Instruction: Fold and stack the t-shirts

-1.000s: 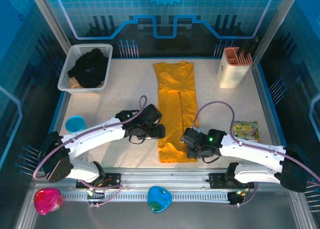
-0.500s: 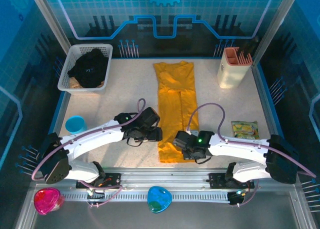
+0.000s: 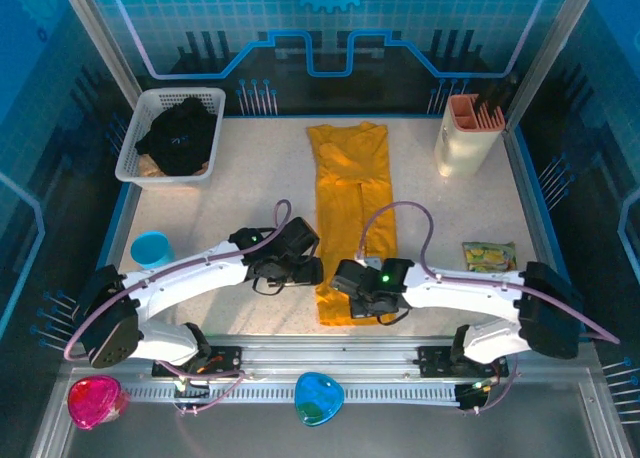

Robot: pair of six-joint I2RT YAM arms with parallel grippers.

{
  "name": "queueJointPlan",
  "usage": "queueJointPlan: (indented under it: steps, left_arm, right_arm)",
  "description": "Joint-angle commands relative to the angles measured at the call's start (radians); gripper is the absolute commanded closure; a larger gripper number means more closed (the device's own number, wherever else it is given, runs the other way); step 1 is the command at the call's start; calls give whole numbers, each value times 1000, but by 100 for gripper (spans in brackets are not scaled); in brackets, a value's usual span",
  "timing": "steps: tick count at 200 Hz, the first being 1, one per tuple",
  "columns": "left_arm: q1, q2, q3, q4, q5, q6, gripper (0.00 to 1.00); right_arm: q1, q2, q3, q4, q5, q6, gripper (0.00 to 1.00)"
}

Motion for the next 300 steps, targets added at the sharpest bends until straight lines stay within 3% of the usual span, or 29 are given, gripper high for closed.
queueJointPlan:
  steps: [1, 9, 37, 51, 86, 124, 144, 160, 170, 187, 195, 209, 221, 235, 255, 258, 263, 270, 300]
  left_arm:
    - [5, -21, -15, -1, 1, -25, 30]
    - [5, -23, -18, -2, 0, -25, 30]
    - [5, -29, -26, -5, -2, -27, 30]
    - [5, -29, -28, -9, -7, -27, 29]
    - [4, -29, -29, -8, -19, 8, 22]
    - [3, -123, -52, 106, -98, 137, 19]
    - [3, -204, -57, 213, -178, 279, 19]
    - [4, -267, -65, 331, -197, 445, 18]
    - [4, -308, -90, 419, -192, 553, 16]
    - [5, -375, -159, 583, -64, 784, 16]
    - [5, -401, -184, 623, -17, 875, 16]
    - [5, -435, -236, 645, 90, 1047, 12]
    - [4, -457, -263, 568, 217, 1249, 12]
    - [3, -461, -244, 419, 278, 1424, 20]
    - [-2, -410, -153, 228, 279, 1505, 38]
    - [-7, -398, -136, 193, 289, 1519, 44]
    - [-16, -376, -110, 134, 306, 1551, 66]
    - [-40, -343, -82, 68, 297, 1582, 80]
    - [-172, -183, -47, -55, 154, 1614, 81]
  right_arm:
    - [18, 82, 21, 39, -33, -37, 100]
    - [20, 114, 59, 52, -43, -45, 96]
    - [32, 203, 133, 10, -41, -70, 70]
    - [40, 215, 163, -21, -24, -80, 62]
    - [27, 135, 159, -44, 2, -122, 55]
    - [-77, -172, 129, -127, 104, -351, 55]
    - [-171, -377, 88, -97, 113, -586, 56]
    - [-258, -538, -10, 5, -5, -889, 57]
    - [-276, -648, -76, 69, -46, -1034, 50]
    - [-285, -815, -175, 140, -191, -1373, 41]
    - [-288, -861, -194, 150, -193, -1459, 38]
    - [-307, -868, -175, 100, -220, -1587, 36]
    - [-322, -822, -147, -16, -291, -1725, 35]
    - [-320, -737, -123, -133, -326, -1845, 33]
    - [-293, -605, -127, -230, -343, -1929, 34]
    - [-285, -588, -132, -235, -342, -1938, 34]
    - [-267, -562, -144, -237, -339, -1947, 34]
    - [-242, -533, -161, -226, -328, -1953, 34]
    - [-178, -449, -212, -109, -316, -1876, 37]
